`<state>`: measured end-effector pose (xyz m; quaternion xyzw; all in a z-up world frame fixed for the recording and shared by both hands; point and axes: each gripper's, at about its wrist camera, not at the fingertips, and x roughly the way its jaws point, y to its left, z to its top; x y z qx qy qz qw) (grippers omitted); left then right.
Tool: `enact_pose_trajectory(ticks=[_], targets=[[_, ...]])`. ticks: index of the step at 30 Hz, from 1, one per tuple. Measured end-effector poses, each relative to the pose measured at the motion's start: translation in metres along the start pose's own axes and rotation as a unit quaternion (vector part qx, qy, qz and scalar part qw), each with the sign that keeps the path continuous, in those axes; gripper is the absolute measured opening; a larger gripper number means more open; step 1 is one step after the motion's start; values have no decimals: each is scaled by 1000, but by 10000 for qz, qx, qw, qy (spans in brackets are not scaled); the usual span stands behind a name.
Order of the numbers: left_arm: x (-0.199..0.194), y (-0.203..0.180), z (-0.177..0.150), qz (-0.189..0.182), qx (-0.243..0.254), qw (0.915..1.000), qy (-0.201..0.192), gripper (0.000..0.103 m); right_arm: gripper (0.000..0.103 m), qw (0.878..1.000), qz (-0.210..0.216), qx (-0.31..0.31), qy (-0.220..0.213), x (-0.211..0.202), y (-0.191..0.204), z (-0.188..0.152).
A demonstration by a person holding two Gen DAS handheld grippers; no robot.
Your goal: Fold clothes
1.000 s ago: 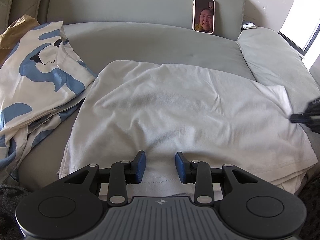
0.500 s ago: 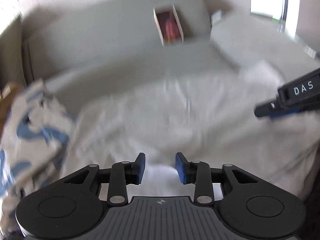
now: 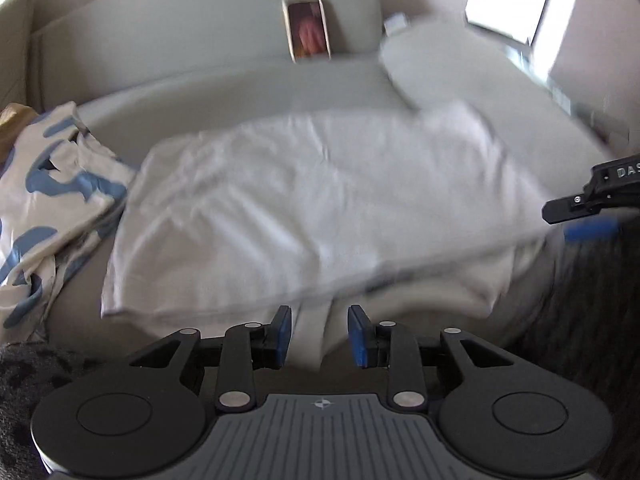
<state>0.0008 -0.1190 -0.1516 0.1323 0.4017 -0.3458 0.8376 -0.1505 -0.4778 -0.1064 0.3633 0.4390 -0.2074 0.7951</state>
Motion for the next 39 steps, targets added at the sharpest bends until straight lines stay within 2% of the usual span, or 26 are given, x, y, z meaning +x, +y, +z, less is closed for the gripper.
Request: enact_pose_trajectory(ticks=[1,4,9,12,15,22,23,24,25,26,30,34,39], targets=[[0,-3,4,110,-21,9998,-168,30,67,9983,189,531,-178,-6,-12,2],[2,-10,15,303,-47,9986,-420,32,67,9829,528,1678,-540,-12,-37,0],[6,-13,19,293,-143,9988,-374,32,67,9736,269,2214,-489,1,-44,-9],[6,-8,18,260,-302,9988,-283,32,64,9651,135,2530,-658,15,-55,-13],[5,-3,17,227,-465,9984,-215,32,61,9594,225,2679,-853,21,-63,-14],[3,4,13,183,-680,9973,-187,32,60,9497,443,2672,-1573,45,-70,-16],[2,6,12,183,-704,9972,-191,32,55,9494,430,2649,-1631,45,-67,-17],[1,9,12,181,-739,9969,-192,32,47,9506,377,2601,-1653,43,-64,-17],[0,11,11,180,-778,9966,-193,32,23,9520,328,2553,-1657,39,-62,-17],[-1,15,11,184,-827,9962,-194,32,7,9522,396,2531,-1663,37,-62,-17],[-6,30,8,201,-1060,9939,-209,32,6,9525,615,2426,-1734,26,-49,-11],[-16,44,9,304,-1264,9912,-231,32,5,9646,367,1907,-1785,4,-23,-3],[-39,68,12,421,-1584,9852,-507,33,5,9801,101,946,-1742,-3,46,3]])
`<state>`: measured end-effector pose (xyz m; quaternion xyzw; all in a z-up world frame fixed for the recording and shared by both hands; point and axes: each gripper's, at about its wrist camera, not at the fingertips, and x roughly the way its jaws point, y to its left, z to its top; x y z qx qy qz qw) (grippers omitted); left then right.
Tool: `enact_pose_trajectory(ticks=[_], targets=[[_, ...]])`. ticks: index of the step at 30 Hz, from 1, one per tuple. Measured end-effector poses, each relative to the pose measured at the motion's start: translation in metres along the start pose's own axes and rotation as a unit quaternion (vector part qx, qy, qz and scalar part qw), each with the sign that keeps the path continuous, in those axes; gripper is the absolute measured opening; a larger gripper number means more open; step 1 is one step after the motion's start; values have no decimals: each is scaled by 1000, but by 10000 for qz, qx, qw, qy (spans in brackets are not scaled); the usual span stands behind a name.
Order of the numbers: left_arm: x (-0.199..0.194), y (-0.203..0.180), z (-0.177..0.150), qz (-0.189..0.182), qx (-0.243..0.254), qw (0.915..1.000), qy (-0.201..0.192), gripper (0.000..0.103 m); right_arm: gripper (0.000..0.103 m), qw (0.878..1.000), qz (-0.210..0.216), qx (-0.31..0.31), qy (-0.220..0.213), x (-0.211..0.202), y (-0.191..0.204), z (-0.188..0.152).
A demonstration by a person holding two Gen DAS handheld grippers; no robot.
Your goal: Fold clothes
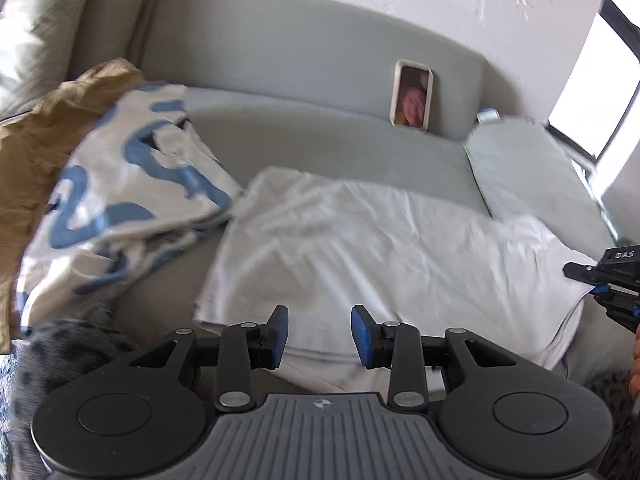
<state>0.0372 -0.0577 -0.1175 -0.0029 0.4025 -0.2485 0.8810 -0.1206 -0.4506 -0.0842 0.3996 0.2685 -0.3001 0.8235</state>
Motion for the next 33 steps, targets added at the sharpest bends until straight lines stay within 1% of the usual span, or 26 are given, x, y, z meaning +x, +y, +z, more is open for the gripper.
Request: enact_pose_trajectory(ticks=[3,5,7,9,10,11,13,15,17,18,20,23,26,27,29,31,33], targets=[[-16,17,10,58,-221,9994,-277,34,5,9969,119,-771,18,6,53,-25],[-28,30,17,149,-371,9981,-475,34,5,9906,242,-1348,16,13,89,-48],[-39,45,22,278,-521,9960,-670,34,5,9809,395,-1902,79,24,125,-74],[-47,61,26,417,-681,9936,-801,36,5,9665,564,-2497,193,31,158,-102],[-50,68,27,474,-766,9924,-833,36,5,9569,635,-2820,283,38,173,-118],[-52,76,27,520,-857,9914,-837,36,5,9460,694,-3139,417,47,187,-137],[-54,89,26,556,-1024,9899,-806,36,5,9255,750,-3620,826,72,211,-171],[-55,97,24,538,-1150,9889,-770,36,5,9079,606,-3956,1247,98,225,-201],[-55,102,22,500,-1222,9884,-756,36,5,8967,387,-4176,1417,109,226,-223],[-55,103,21,479,-1245,9882,-754,36,5,8984,374,-4140,1419,107,224,-225],[-54,106,20,434,-1301,9877,-756,36,5,9083,417,-3907,1437,107,223,-218],[-51,108,22,350,-1364,9871,-768,36,5,9338,730,-3263,1272,96,226,-193],[-49,108,21,317,-1349,9874,-770,36,5,9523,1121,-2668,966,79,231,-166],[-49,108,21,307,-1349,9874,-768,36,5,9556,1234,-2527,884,74,234,-159],[-49,109,21,307,-1372,9871,-765,36,5,9574,1411,-2395,778,65,240,-153],[-49,111,20,332,-1409,9865,-766,36,5,9556,1487,-2421,777,63,247,-156],[-50,113,19,359,-1438,9861,-756,36,5,9514,1473,-2558,874,66,251,-167]])
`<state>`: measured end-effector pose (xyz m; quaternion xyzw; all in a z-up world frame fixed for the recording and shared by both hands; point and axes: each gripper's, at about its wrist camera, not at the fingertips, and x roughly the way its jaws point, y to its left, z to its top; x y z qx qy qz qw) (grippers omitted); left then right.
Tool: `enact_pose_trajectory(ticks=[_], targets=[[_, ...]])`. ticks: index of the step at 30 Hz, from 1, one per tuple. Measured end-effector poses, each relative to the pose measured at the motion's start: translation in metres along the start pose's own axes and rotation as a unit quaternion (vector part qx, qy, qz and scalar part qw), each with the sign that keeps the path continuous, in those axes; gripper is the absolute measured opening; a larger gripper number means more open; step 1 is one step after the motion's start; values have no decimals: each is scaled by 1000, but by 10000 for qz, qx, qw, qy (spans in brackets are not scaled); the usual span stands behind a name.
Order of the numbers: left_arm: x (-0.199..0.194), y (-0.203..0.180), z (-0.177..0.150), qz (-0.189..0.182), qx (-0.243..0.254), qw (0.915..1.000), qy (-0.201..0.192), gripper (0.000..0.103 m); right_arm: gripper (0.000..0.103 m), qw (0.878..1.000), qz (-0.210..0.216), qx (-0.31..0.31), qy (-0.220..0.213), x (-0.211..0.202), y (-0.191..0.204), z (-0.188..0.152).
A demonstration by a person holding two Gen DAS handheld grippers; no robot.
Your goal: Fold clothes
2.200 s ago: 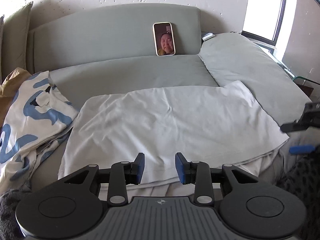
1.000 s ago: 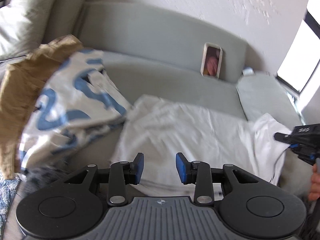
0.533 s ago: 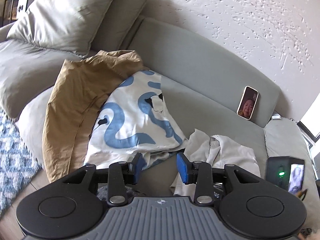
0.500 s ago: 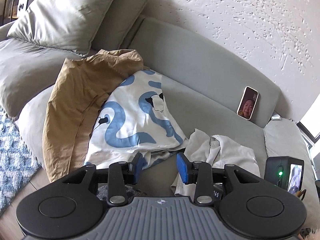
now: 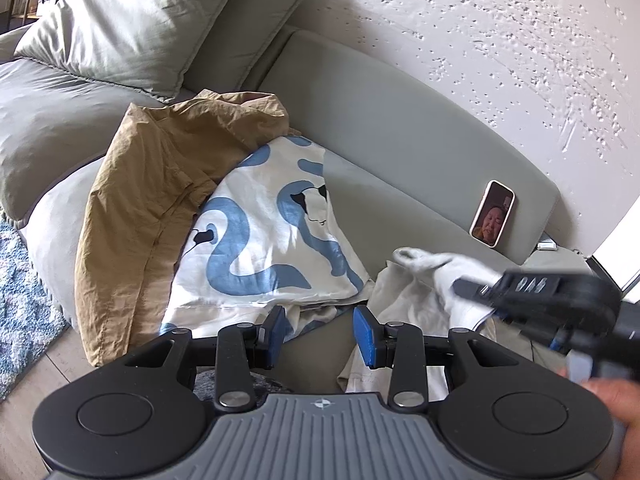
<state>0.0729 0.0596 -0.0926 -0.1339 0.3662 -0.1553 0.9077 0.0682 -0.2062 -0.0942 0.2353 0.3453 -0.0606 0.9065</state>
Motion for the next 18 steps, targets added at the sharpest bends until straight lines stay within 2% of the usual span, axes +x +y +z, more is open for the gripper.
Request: enact_pose_trajectory(ticks=[7,8,9,10,12,15,18], targets=[[-4,1,0,68,-23,10000,-24,36,7,9970,-48,-302,709,29,18,-30],[-5,1,1,77,-28,10000,-39,36,17,9956,123,-362,851,33,19,-31],[-6,1,1,86,-32,9999,-58,36,23,9929,408,-437,1031,37,20,-33],[-7,0,2,95,-33,9999,-76,36,38,9889,692,-510,1211,42,20,-34],[-9,-1,2,117,-13,9999,-80,36,42,9818,1112,-381,1492,40,16,-35],[-5,-7,1,71,62,10000,-1,36,42,9826,1162,-103,1446,19,-4,-31],[6,-26,-3,-151,317,9993,134,33,42,9903,725,-88,1182,-12,-33,-23]])
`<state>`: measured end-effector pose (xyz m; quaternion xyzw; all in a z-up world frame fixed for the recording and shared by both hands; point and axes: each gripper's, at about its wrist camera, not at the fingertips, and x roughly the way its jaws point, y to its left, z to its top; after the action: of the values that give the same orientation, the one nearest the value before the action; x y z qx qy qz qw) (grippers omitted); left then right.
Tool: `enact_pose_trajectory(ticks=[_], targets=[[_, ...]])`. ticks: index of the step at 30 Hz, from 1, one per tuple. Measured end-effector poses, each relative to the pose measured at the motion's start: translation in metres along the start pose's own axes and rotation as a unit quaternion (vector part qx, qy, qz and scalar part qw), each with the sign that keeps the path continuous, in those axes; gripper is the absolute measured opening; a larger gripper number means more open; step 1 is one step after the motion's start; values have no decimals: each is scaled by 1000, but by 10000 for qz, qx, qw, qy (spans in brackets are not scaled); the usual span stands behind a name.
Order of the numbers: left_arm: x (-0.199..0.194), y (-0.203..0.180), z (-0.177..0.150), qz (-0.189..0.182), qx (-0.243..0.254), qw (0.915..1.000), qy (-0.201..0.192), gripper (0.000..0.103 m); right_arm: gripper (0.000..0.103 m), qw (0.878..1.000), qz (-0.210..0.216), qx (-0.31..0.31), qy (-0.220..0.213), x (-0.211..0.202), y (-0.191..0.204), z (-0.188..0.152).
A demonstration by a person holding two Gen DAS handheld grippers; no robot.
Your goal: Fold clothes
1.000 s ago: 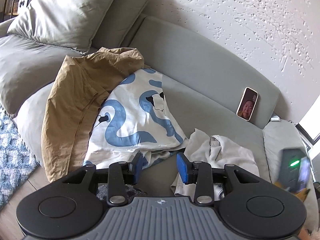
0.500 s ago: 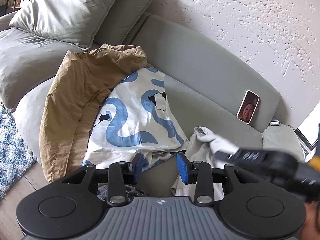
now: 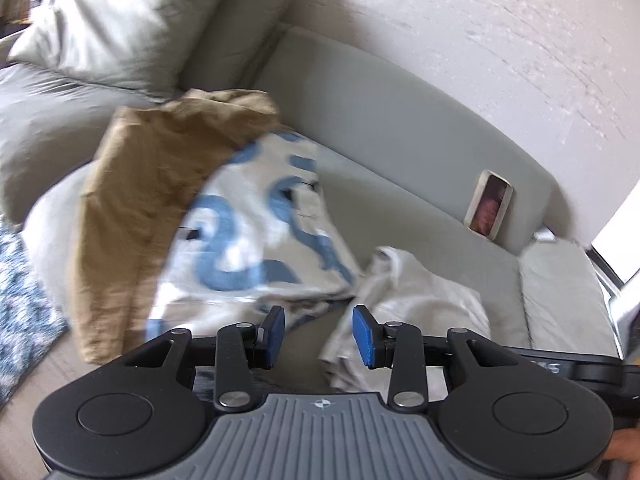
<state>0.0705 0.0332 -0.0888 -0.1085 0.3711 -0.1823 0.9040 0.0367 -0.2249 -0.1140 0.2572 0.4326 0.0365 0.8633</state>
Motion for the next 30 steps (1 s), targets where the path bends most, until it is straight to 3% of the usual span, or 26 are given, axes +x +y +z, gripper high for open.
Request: enact_pose_trajectory(ticks=[2,3,4,5,9,12,15,18,20,23,26,30], targets=[[17,-21,-3,-232,340,9990,146,24,35,9990,-366,129,-208,-23,-24,3],[29,-33,-6,-343,507,9978,268,21,28,9979,-548,202,-285,-31,-35,2],[43,-46,-10,-412,657,9961,428,18,14,9964,-727,272,-337,-36,-46,0],[57,-57,-16,-368,837,9941,585,12,12,9952,-847,328,-354,-38,-54,-3],[106,-95,-42,298,1624,9803,1082,13,13,9933,-1061,309,-346,-34,-66,-14],[115,-94,-57,366,1592,9768,1386,13,19,9899,-1327,-422,-275,-26,-54,-25],[112,-92,-63,420,1698,9746,1395,14,23,9689,-1869,-1621,-3,-17,-39,-48],[111,-94,-65,478,1789,9725,1415,14,23,9512,-2045,-2312,32,-19,-32,-72],[111,-97,-64,517,1880,9706,1410,14,24,9500,-2030,-2368,138,-26,-31,-76],[108,-103,-60,554,1972,9689,1391,14,24,9628,-1795,-2010,181,-39,-38,-66],[101,-104,-54,515,1905,9717,1300,19,25,9742,-1536,-1655,62,-55,-43,-50],[98,-110,-40,414,1821,9762,1106,20,31,9780,-1495,-1448,-145,-59,-48,-27]])
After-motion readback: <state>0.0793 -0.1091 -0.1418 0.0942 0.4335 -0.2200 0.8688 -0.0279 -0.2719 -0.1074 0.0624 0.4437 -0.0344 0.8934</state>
